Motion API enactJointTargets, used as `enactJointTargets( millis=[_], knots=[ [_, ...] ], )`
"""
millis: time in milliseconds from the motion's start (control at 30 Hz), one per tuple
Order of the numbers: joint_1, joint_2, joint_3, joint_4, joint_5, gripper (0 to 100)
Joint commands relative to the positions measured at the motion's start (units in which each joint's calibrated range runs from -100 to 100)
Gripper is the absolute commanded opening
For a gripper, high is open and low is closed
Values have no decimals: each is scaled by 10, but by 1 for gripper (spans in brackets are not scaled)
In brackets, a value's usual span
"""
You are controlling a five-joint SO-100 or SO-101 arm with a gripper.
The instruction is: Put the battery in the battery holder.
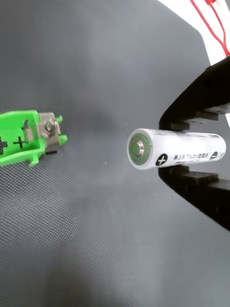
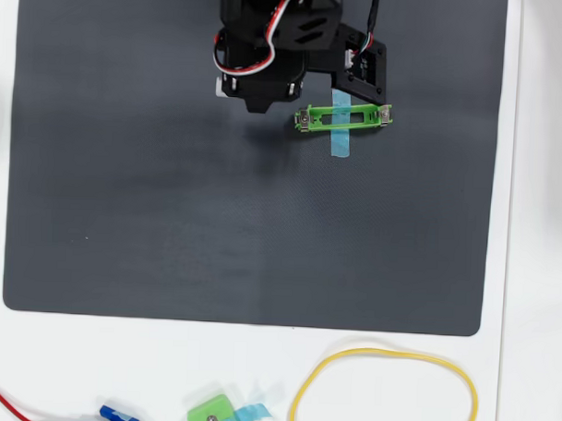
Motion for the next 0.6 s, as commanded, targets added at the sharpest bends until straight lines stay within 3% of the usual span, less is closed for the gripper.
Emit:
enactJointTargets(
  millis=[0,233,567],
  knots=[
    [-62,-16,15,-6,-4,0],
    [-204,-74,27,-41,-35,0],
    [-272,-124,81,-135,-86,0]
  ],
)
